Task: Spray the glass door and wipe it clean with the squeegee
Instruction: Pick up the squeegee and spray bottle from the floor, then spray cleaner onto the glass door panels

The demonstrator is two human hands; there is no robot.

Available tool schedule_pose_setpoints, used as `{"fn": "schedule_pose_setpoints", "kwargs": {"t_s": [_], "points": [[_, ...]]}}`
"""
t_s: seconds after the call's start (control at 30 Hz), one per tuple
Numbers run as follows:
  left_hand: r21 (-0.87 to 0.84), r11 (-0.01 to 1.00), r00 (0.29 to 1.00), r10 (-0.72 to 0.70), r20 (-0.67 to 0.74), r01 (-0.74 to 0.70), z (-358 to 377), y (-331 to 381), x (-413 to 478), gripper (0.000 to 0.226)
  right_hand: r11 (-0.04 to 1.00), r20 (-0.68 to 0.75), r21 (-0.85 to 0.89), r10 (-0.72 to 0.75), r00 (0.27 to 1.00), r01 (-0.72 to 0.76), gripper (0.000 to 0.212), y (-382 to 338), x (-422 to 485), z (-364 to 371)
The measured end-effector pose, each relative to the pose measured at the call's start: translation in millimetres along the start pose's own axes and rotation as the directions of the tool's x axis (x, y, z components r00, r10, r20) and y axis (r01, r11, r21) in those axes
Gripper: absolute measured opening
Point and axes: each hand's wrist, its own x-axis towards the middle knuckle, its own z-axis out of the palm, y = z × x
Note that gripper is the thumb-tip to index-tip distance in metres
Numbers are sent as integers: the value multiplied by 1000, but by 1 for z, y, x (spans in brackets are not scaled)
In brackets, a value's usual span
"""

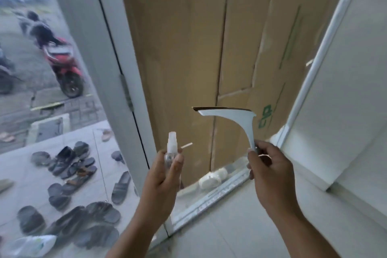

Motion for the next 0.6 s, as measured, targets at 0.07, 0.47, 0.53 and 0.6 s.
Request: {"fn": "schedule_pose_setpoints", "kwargs": {"t_s": [0.07,0.47,0.53,0.6], "points": [[-100,995,998,-8,-62,2,-7,26,-8,49,998,33,25,-59,998,58,12,-29,0,4],[-385,916,991,70,-118,-110,-136,154,-62,52,898,243,355,-358,901,261,10,-176,-43,92],[-375,915,981,86,-175,-147,-169,177,-71,38,868,252,397,-416,874,299,9,-201,-57,118],[-375,918,970,35,-241,-127,-188,197,-71,30,851,251,400,-459,852,340,6,-222,-63,133]]}}
